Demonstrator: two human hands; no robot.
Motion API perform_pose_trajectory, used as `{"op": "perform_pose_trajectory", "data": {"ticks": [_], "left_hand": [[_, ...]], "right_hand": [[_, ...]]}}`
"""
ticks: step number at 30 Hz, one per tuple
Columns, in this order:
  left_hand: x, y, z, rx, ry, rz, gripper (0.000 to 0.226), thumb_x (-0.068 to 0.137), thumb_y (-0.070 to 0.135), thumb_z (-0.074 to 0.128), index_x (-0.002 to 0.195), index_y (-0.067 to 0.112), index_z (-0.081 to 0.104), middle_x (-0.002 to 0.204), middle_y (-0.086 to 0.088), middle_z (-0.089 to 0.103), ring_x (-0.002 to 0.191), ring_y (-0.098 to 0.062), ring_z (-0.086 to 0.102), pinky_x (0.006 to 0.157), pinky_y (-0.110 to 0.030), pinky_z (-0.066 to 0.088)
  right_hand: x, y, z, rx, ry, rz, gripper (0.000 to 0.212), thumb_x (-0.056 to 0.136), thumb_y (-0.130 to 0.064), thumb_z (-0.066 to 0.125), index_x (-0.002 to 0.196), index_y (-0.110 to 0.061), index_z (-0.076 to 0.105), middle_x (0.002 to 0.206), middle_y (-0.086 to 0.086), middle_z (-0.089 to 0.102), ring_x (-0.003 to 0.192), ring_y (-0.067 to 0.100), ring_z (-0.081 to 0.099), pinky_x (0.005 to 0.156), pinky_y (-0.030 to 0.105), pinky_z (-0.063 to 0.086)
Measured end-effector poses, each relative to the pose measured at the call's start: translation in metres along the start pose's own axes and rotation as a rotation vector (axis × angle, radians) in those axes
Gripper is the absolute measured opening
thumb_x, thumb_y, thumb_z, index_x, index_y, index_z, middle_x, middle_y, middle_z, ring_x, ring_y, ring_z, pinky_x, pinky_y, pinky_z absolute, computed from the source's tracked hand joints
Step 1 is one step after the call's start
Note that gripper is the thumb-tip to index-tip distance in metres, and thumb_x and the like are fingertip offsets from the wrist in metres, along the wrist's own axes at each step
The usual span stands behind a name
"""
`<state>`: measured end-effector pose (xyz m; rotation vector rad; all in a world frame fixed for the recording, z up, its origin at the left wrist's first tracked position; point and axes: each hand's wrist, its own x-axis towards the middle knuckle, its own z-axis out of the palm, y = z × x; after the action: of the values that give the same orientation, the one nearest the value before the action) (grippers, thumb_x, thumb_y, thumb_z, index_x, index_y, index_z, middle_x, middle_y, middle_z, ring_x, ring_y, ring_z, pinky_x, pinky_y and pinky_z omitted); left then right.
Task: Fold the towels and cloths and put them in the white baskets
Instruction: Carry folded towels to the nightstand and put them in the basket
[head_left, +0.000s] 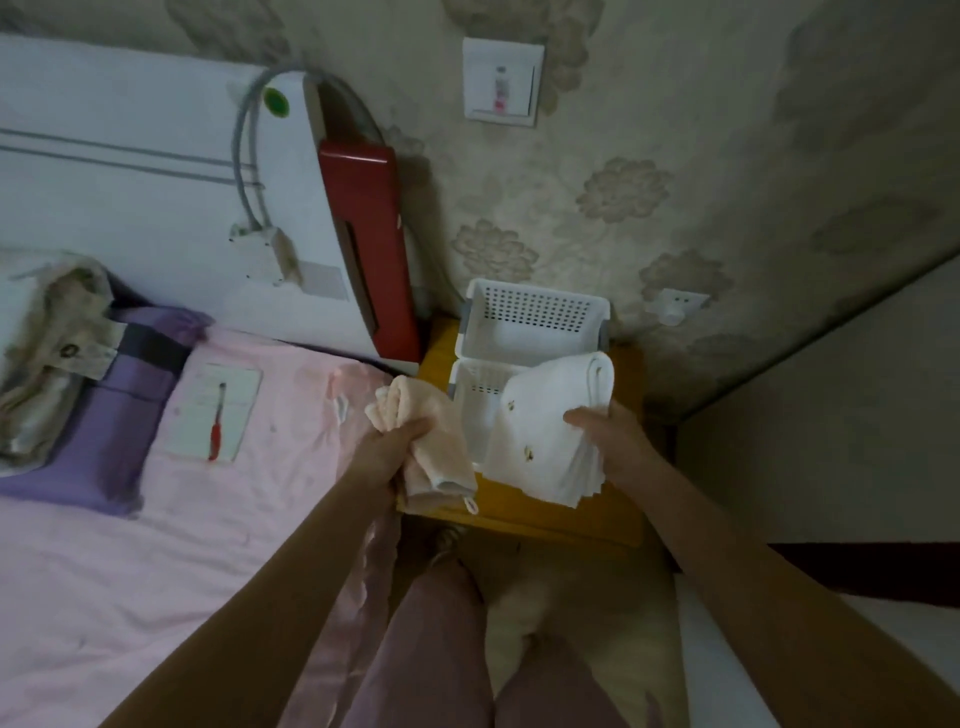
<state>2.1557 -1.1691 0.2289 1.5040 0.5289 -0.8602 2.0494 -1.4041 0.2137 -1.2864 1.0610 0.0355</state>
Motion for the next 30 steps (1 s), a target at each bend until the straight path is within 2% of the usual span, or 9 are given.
{"op": "perform_pose_trajectory", "data": {"ticks": [4,8,11,12,15,20,23,27,30], "left_hand": [[0.055,0.023,-0.009,0.026,0.036,0.037,0.058,0.079,0.030,0.075,0.128,0.009,0.055,0.117,-0.014,0.066,0.103,-0.029,0.064,0.089,-0.046,0.053],[0.100,0.031,-0.015,0.023,0.054,0.060,0.047,0.085,0.025,0.069,0.127,0.009,0.055,0.112,-0.008,0.068,0.099,-0.025,0.065,0.074,-0.036,0.054],[0.127,0.027,-0.020,0.018,0.066,0.026,0.046,0.084,0.024,0.069,0.126,0.010,0.056,0.113,-0.009,0.068,0.099,-0.025,0.065,0.065,-0.033,0.054],[0.134,0.026,-0.021,0.012,0.078,0.023,0.048,0.083,0.025,0.070,0.127,0.011,0.056,0.114,-0.009,0.068,0.101,-0.026,0.066,0.065,-0.033,0.054],[0.152,0.022,-0.021,0.036,0.122,0.047,0.046,0.084,0.024,0.070,0.126,0.010,0.056,0.111,-0.009,0.069,0.099,-0.026,0.066,0.066,-0.033,0.054],[0.162,0.025,-0.012,0.217,0.193,0.151,0.033,0.086,0.022,0.069,0.115,0.010,0.060,0.098,-0.001,0.068,0.093,-0.017,0.065,0.072,-0.029,0.052],[0.164,0.035,-0.010,0.366,0.265,0.236,0.026,0.088,0.019,0.066,0.112,0.008,0.063,0.089,0.002,0.066,0.089,-0.018,0.063,0.066,-0.026,0.047],[0.165,0.041,-0.005,0.402,0.364,0.328,0.031,0.090,0.019,0.063,0.117,0.003,0.062,0.097,-0.003,0.063,0.095,-0.021,0.060,0.074,-0.030,0.045],[0.168,0.031,0.006,0.367,0.374,0.365,0.035,0.090,0.019,0.063,0.122,0.005,0.060,0.102,-0.002,0.063,0.098,-0.018,0.060,0.078,-0.030,0.047]], "right_hand": [[0.052,-0.007,0.032,0.150,-0.104,0.092,0.034,0.088,-0.004,0.063,0.120,-0.013,0.058,0.112,0.010,0.065,0.103,0.031,0.060,0.080,0.042,0.051],[0.097,0.006,0.055,0.268,-0.137,0.211,0.027,0.085,-0.002,0.064,0.111,-0.008,0.063,0.123,0.020,0.063,0.113,0.038,0.059,0.096,0.053,0.048],[0.123,0.025,0.055,0.265,-0.120,0.298,0.042,0.077,-0.005,0.068,0.119,-0.009,0.059,0.123,0.018,0.063,0.113,0.038,0.058,0.100,0.057,0.045],[0.131,0.030,0.054,0.248,-0.090,0.329,0.039,0.080,-0.003,0.065,0.117,-0.009,0.058,0.119,0.017,0.063,0.109,0.037,0.059,0.098,0.055,0.046],[0.153,0.046,0.048,0.189,0.013,0.403,0.018,0.084,0.000,0.058,0.097,-0.012,0.057,0.102,0.013,0.062,0.092,0.032,0.058,0.083,0.046,0.049],[0.162,0.060,0.051,0.118,0.042,0.434,0.016,0.082,-0.003,0.059,0.096,-0.010,0.056,0.101,0.012,0.058,0.087,0.027,0.055,0.068,0.034,0.044],[0.164,0.061,0.051,0.147,0.023,0.451,0.029,0.081,-0.002,0.060,0.109,-0.008,0.054,0.101,0.011,0.056,0.089,0.028,0.055,0.071,0.036,0.046],[0.167,0.069,0.054,0.259,-0.037,0.501,0.020,0.080,-0.003,0.061,0.099,-0.009,0.057,0.098,0.012,0.059,0.094,0.029,0.059,0.082,0.041,0.051],[0.180,0.087,0.053,0.199,0.010,0.496,0.020,0.079,-0.005,0.063,0.099,-0.008,0.060,0.099,0.015,0.064,0.096,0.032,0.062,0.085,0.044,0.053]]}}
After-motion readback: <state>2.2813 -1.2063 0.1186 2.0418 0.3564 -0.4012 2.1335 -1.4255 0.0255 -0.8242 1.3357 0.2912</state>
